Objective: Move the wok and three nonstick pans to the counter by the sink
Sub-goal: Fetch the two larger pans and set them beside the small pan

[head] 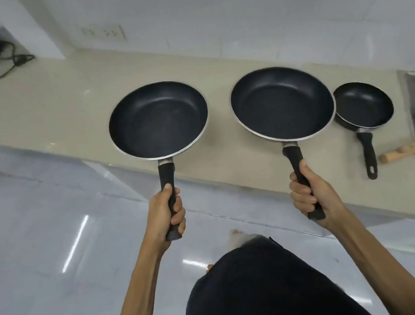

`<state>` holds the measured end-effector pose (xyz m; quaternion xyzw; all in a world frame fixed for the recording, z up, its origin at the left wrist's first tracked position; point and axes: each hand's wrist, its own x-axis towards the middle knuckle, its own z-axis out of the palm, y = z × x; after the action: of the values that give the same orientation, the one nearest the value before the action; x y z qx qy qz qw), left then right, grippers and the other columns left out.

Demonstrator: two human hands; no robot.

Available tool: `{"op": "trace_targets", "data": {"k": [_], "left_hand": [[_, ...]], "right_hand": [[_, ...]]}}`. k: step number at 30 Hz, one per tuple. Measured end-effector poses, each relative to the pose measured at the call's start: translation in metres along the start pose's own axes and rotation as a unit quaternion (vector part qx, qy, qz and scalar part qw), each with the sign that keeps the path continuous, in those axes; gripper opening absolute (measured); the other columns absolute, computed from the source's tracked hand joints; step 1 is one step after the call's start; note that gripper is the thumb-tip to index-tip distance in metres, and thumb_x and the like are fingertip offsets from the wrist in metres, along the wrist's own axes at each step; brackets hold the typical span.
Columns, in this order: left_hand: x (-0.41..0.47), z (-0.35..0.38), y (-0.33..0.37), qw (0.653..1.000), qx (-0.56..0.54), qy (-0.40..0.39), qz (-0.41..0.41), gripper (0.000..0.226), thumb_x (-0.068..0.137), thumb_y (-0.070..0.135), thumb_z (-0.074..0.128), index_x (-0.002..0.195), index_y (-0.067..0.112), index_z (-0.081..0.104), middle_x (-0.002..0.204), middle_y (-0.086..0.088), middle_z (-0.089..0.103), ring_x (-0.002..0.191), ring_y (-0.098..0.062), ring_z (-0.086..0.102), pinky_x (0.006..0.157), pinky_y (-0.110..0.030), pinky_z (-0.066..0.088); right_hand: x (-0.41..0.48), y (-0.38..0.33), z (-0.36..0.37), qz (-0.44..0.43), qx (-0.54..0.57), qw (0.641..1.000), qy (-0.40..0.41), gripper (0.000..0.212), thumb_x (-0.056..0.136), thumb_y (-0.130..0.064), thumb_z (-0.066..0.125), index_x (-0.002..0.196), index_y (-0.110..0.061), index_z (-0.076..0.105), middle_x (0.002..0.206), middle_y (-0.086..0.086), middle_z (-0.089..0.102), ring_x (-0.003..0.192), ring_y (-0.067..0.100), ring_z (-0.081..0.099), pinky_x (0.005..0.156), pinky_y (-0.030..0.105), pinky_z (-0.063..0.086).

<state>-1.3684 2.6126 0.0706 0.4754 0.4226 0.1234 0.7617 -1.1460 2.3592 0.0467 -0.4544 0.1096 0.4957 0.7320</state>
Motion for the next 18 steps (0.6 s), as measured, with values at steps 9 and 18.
{"op": "trace_targets", "data": {"k": [9, 18], "left_hand": [[0.089, 0.025, 0.020, 0.993, 0.013, -0.103, -0.061, 0.030, 0.108, 0.032, 0.040, 0.092, 0.009, 0.053, 0.054, 0.002, 0.040, 0.031, -0.007, 0.031, 0.028, -0.019, 0.033], [0.168, 0.066, 0.030, 0.983, 0.035, -0.149, -0.102, 0.031, 0.108, 0.032, 0.039, 0.093, 0.009, 0.053, 0.054, 0.003, 0.040, 0.031, -0.007, 0.032, 0.027, -0.020, 0.034]], "right_hand": [[0.007, -0.001, -0.012, -0.035, 0.065, 0.994, 0.083, 0.044, 0.100, -0.050, 0.046, 0.078, -0.012, 0.050, 0.046, -0.006, 0.033, 0.028, 0.003, 0.029, 0.029, 0.017, 0.020], [0.035, -0.019, -0.031, -0.027, 0.048, 0.990, 0.129, 0.042, 0.096, -0.052, 0.052, 0.080, -0.013, 0.051, 0.049, -0.005, 0.031, 0.030, 0.004, 0.027, 0.027, 0.018, 0.022]]}}
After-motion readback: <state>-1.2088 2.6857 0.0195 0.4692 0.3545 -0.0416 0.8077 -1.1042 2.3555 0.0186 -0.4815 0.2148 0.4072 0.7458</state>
